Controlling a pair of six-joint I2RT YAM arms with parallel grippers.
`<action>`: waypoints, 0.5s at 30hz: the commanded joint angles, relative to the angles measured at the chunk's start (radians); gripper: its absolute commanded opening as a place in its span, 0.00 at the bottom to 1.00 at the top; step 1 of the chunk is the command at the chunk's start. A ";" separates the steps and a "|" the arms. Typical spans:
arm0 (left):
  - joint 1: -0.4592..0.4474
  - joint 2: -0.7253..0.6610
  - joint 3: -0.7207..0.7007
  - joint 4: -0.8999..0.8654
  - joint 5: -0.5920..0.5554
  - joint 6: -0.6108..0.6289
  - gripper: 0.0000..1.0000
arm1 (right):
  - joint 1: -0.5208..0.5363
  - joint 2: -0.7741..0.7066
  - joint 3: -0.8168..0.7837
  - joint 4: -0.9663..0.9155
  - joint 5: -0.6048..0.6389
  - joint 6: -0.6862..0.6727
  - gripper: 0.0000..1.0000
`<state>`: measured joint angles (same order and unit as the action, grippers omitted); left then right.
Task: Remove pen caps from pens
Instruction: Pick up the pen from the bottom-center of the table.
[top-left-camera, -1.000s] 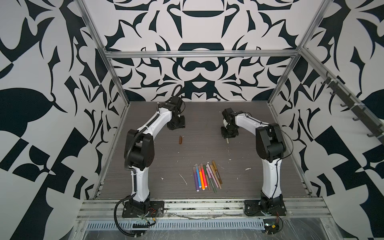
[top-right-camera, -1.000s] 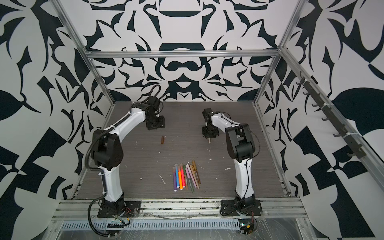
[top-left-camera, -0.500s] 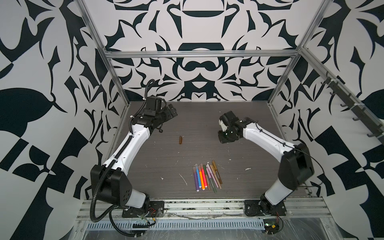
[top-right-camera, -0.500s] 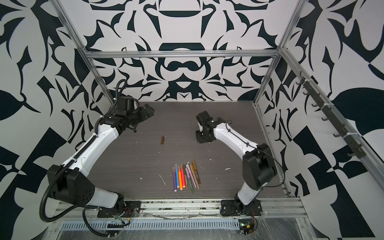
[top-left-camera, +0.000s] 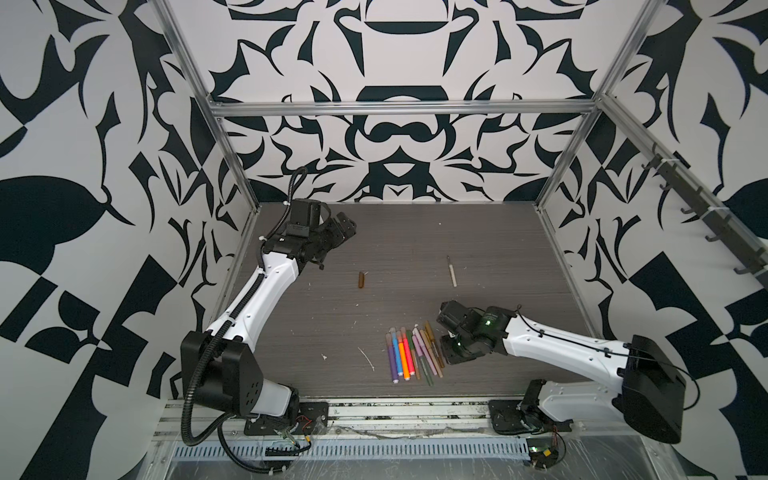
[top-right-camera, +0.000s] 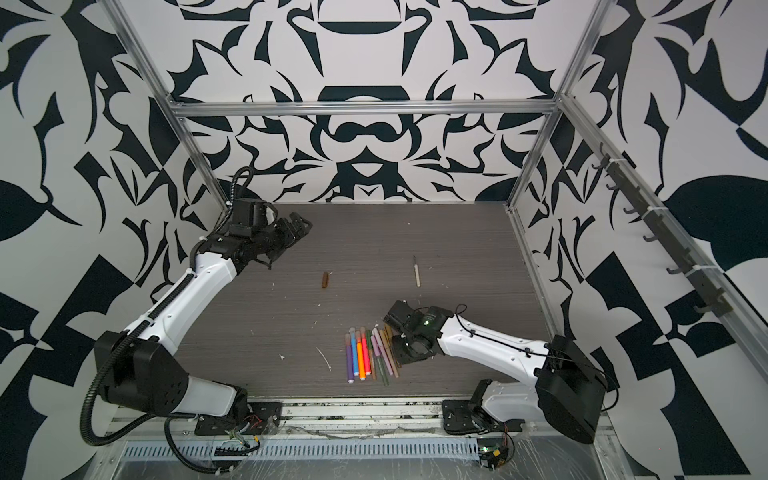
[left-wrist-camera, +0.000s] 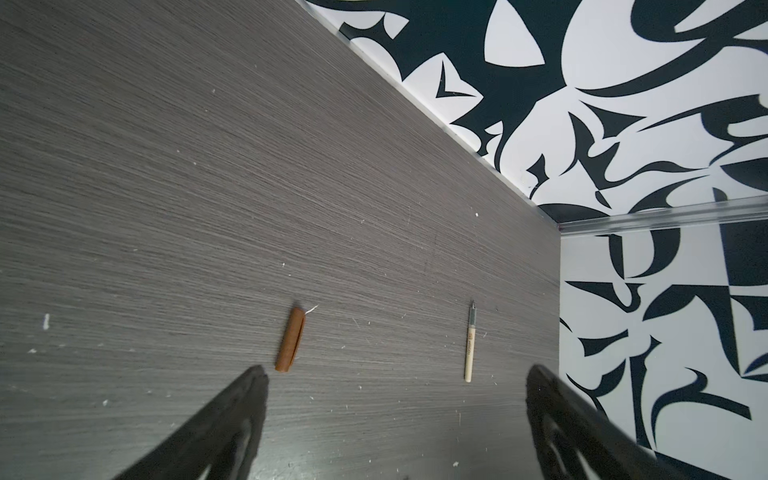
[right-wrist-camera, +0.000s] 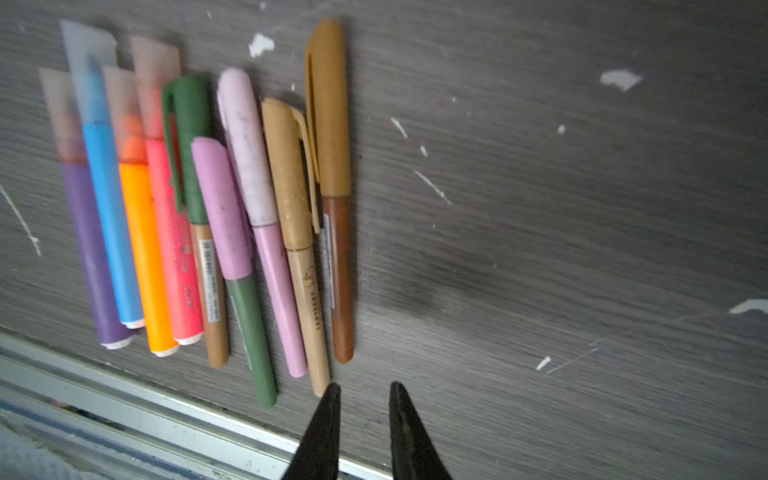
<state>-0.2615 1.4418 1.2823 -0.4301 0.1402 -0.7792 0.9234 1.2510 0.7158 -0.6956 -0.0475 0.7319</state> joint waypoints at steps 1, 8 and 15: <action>0.005 -0.019 -0.017 0.016 0.046 -0.009 0.99 | 0.005 -0.020 -0.025 0.080 -0.006 0.070 0.27; 0.005 -0.031 -0.026 0.032 0.070 -0.008 0.99 | 0.005 0.073 -0.027 0.132 -0.045 0.052 0.29; 0.004 -0.018 -0.022 0.034 0.120 -0.006 1.00 | 0.006 0.134 -0.015 0.123 -0.004 0.062 0.29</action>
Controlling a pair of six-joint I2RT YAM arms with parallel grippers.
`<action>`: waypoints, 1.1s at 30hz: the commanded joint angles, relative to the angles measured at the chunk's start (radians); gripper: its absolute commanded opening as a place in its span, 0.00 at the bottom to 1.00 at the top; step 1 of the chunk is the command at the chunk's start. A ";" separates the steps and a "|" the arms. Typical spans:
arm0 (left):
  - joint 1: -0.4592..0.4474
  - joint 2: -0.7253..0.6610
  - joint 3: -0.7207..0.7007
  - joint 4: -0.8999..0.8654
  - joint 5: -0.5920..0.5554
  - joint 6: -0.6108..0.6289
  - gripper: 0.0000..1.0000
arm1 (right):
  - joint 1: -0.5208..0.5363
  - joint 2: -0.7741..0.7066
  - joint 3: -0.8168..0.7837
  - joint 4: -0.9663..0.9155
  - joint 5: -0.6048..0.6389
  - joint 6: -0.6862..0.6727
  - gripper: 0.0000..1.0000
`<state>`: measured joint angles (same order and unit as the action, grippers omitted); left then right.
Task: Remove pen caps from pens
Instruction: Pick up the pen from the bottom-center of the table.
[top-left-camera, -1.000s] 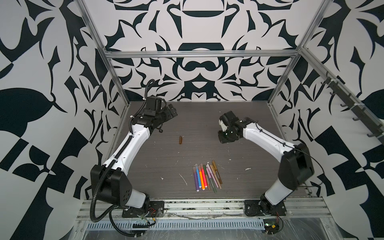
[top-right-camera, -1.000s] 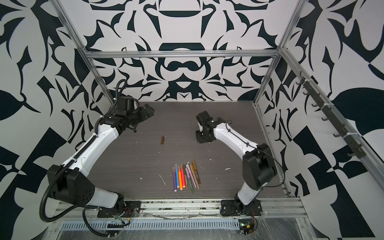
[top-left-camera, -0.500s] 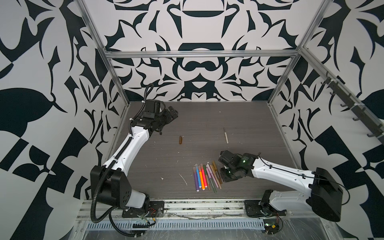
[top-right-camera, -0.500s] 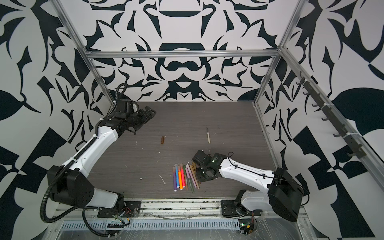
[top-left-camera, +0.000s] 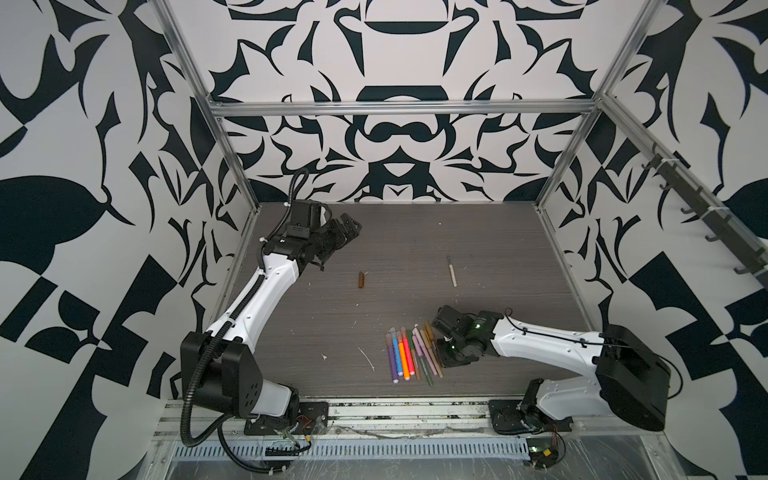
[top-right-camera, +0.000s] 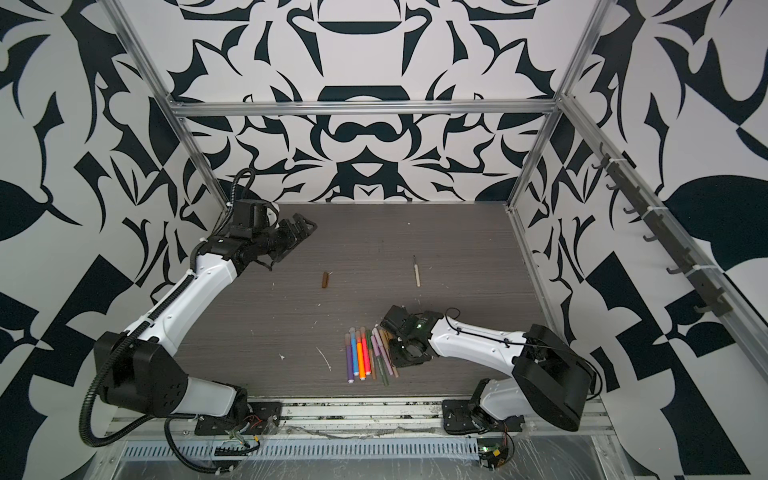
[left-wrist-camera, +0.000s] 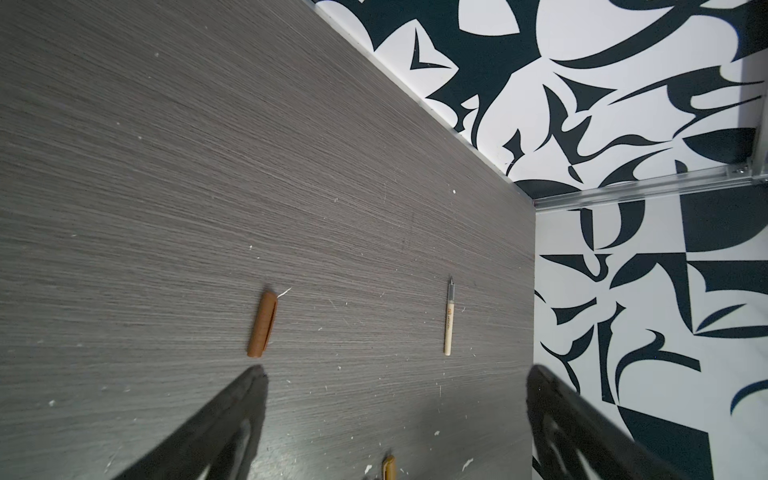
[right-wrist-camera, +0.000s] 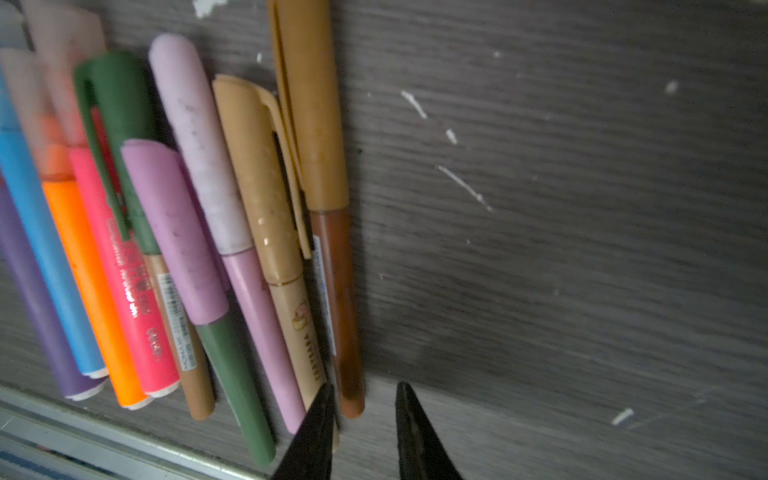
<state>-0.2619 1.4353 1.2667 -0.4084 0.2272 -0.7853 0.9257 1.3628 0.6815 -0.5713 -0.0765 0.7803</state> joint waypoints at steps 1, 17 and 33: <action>0.006 -0.010 -0.006 0.009 0.035 0.000 1.00 | 0.004 0.034 0.021 -0.001 0.026 0.015 0.28; 0.026 0.097 0.067 -0.051 0.205 0.026 0.88 | -0.100 0.060 0.087 -0.078 0.060 0.007 0.02; -0.166 0.308 0.228 -0.190 0.365 0.123 0.75 | -0.254 0.230 0.635 -0.163 -0.464 -0.262 0.00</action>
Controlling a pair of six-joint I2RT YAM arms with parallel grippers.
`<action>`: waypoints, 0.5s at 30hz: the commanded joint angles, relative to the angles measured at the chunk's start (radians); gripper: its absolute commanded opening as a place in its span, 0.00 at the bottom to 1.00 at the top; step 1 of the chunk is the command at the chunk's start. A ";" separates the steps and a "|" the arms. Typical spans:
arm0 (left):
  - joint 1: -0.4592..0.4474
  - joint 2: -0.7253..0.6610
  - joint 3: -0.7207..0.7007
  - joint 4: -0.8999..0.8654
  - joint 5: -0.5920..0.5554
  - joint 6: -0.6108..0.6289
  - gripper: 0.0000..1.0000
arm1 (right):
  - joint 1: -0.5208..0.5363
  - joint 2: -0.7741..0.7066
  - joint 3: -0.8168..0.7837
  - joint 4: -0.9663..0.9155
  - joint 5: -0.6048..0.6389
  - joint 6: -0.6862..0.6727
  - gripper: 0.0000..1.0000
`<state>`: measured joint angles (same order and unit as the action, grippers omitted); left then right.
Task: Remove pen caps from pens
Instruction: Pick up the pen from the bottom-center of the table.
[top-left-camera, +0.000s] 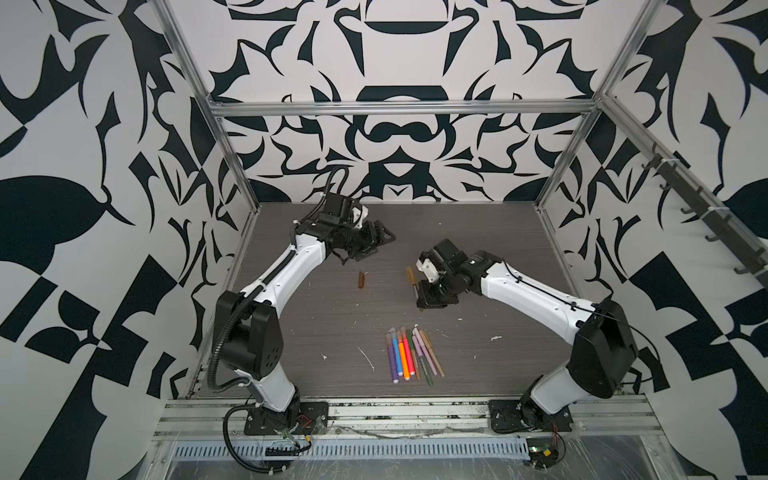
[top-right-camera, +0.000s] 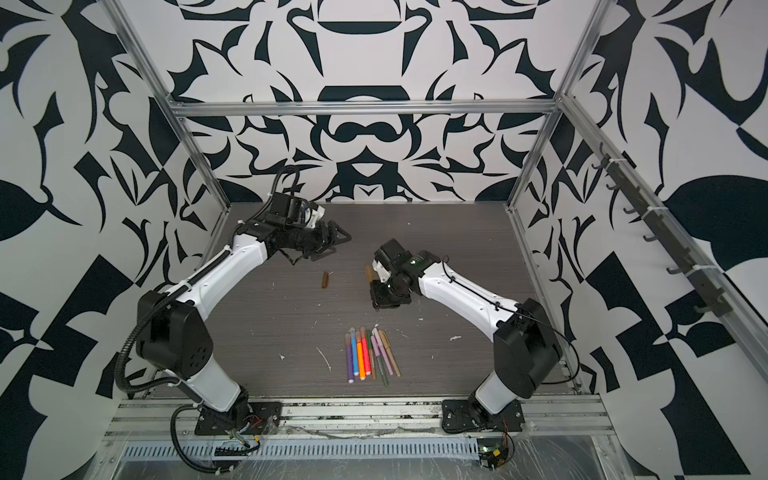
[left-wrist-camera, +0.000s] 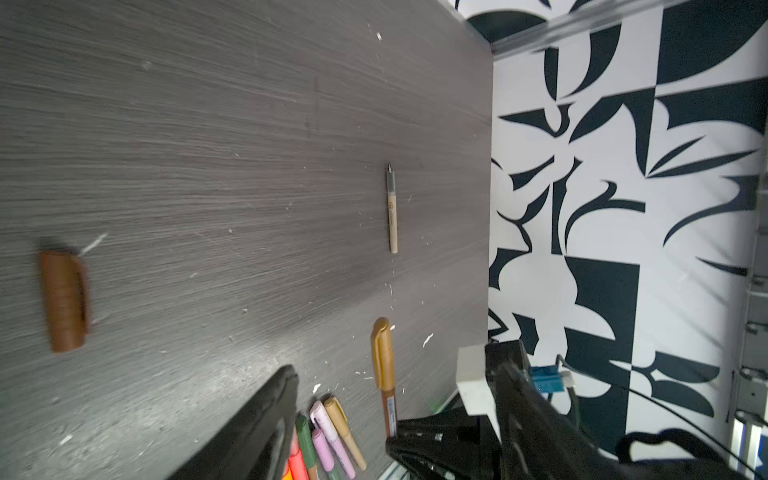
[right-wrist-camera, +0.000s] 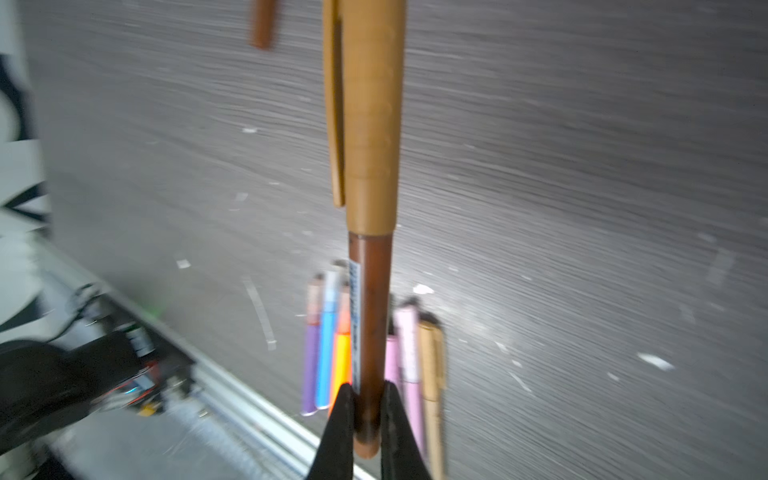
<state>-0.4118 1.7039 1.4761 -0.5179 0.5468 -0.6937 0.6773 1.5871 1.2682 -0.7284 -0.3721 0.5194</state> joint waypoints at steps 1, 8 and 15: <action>-0.021 0.050 0.020 -0.080 0.050 0.024 0.74 | -0.005 0.006 0.055 0.012 -0.195 0.021 0.00; -0.024 0.087 0.015 -0.083 0.075 0.013 0.68 | -0.013 0.001 0.076 0.078 -0.210 0.098 0.00; -0.026 0.095 0.026 -0.083 0.094 0.016 0.57 | -0.051 -0.010 0.086 0.097 -0.186 0.143 0.00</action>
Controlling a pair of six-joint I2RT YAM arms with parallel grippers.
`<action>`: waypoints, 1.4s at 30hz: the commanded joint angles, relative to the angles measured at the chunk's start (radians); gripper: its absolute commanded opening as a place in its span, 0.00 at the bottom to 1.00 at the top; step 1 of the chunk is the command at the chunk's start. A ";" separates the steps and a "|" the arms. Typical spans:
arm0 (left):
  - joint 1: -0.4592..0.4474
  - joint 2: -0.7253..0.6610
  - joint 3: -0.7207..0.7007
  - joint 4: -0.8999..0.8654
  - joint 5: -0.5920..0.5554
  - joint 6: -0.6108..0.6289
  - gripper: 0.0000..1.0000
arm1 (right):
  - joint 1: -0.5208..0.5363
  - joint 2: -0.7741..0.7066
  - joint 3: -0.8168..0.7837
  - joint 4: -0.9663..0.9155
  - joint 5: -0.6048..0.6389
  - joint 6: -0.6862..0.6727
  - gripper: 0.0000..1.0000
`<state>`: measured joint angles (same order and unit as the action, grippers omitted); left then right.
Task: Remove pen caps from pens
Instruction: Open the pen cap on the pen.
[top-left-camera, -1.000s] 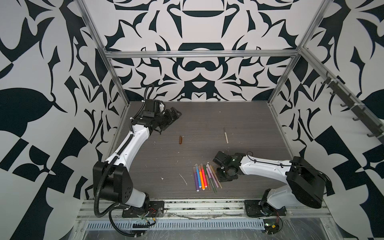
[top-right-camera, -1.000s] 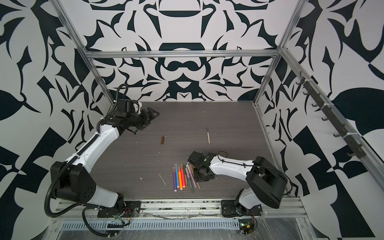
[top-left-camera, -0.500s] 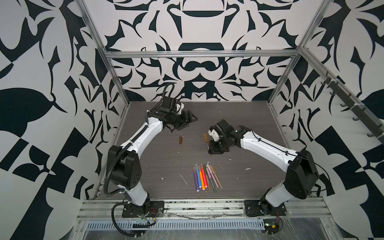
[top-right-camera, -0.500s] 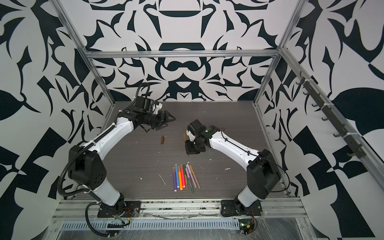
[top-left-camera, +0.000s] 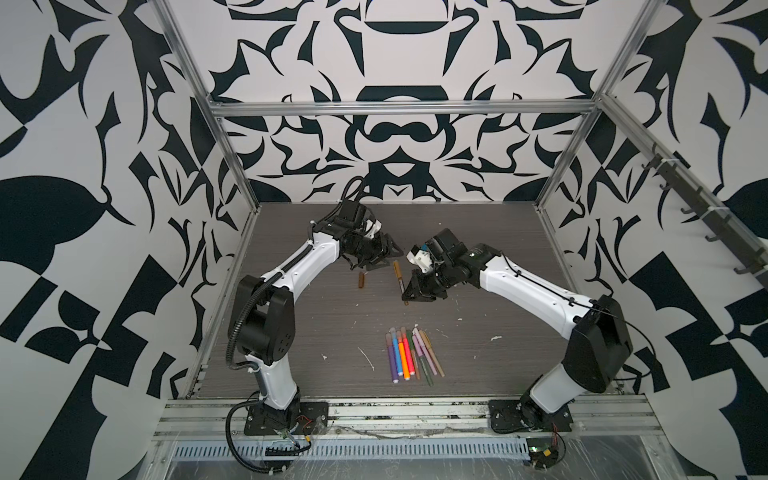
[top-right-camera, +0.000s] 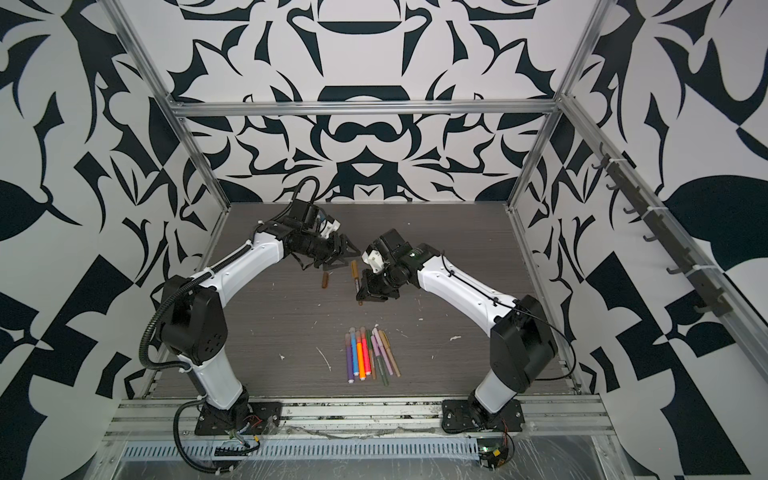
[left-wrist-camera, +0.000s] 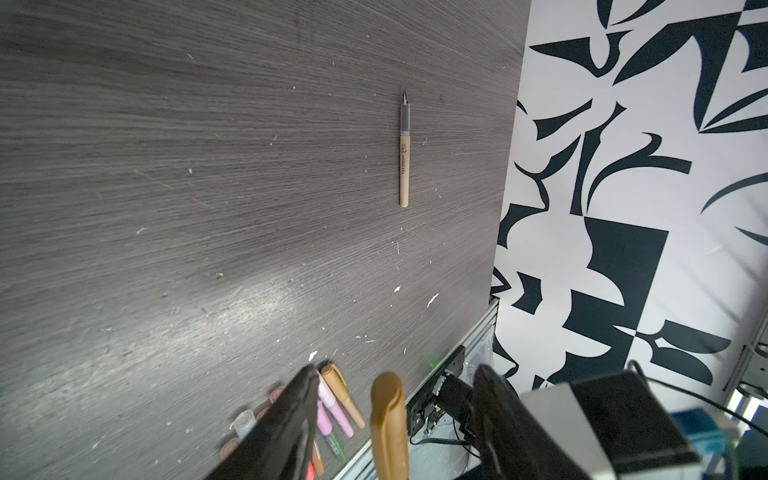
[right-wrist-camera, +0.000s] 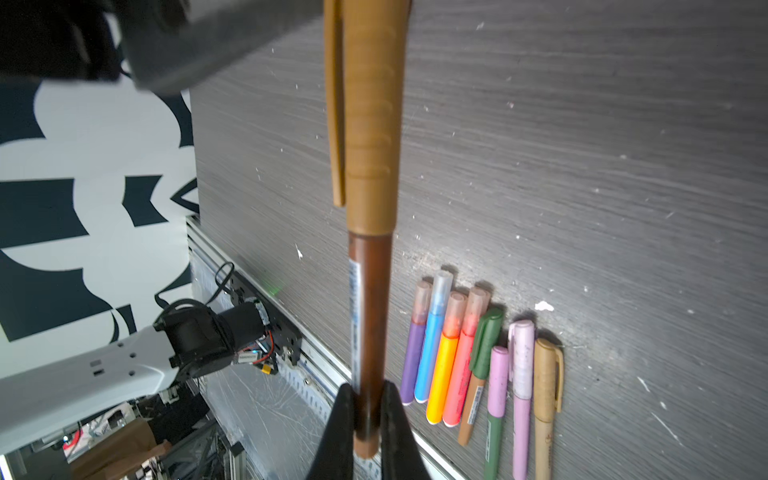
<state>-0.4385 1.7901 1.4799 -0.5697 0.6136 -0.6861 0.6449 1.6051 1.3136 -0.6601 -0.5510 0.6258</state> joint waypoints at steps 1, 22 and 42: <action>0.001 0.008 0.022 -0.032 0.029 0.008 0.55 | -0.025 -0.027 0.042 0.035 -0.010 0.043 0.00; -0.012 0.042 0.036 0.021 0.078 -0.043 0.39 | -0.043 -0.003 0.049 0.122 -0.128 0.079 0.00; -0.012 0.048 0.101 -0.037 0.046 -0.080 0.00 | -0.044 0.018 0.153 0.050 0.043 0.000 0.24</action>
<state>-0.4473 1.8263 1.5528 -0.5667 0.6762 -0.7517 0.6025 1.6112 1.4223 -0.6209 -0.5297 0.6415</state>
